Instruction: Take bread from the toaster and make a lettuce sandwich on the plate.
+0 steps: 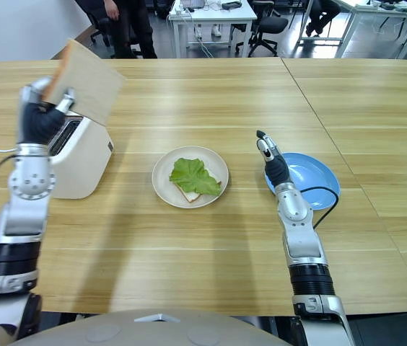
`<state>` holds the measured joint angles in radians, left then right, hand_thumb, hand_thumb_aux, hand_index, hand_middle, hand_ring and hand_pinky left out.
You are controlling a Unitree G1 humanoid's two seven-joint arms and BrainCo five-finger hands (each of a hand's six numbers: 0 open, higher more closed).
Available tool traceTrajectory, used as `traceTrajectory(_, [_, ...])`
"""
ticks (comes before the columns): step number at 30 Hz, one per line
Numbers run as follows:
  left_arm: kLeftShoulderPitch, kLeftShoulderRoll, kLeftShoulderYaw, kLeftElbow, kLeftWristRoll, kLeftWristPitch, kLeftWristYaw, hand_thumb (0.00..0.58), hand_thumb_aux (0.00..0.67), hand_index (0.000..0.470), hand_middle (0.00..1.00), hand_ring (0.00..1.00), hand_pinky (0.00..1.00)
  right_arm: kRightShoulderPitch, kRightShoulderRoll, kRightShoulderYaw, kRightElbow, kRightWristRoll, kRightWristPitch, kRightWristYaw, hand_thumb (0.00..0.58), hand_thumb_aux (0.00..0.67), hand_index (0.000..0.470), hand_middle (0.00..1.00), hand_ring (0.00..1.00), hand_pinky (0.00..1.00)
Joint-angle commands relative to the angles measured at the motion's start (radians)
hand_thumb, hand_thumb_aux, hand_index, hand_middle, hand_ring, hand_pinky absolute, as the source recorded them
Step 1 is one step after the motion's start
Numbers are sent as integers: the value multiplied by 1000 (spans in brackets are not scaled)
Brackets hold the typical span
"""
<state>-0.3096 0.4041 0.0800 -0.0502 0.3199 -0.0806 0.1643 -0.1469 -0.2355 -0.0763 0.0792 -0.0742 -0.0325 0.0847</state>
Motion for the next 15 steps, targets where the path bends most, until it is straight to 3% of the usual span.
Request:
traceTrajectory(1, [-62, -98, -111, 241, -16, 29, -76, 580, 670, 460, 1000, 1000, 1000, 1, 4, 0, 20, 2, 2, -4, 0, 0, 0, 0, 0, 0])
traceTrajectory(8, [-260, -208, -186, 733, -127, -23, -346, 580, 670, 460, 1000, 1000, 1000, -4, 6, 2, 34, 4, -4, -5, 0, 0, 0, 0, 0, 0])
traceTrajectory(15, [-406, -235, -183, 956, -195, -127, -528, 580, 670, 460, 1000, 1000, 1000, -7, 12, 8, 49, 0, -10, -10, 0, 0, 0, 0, 0, 0])
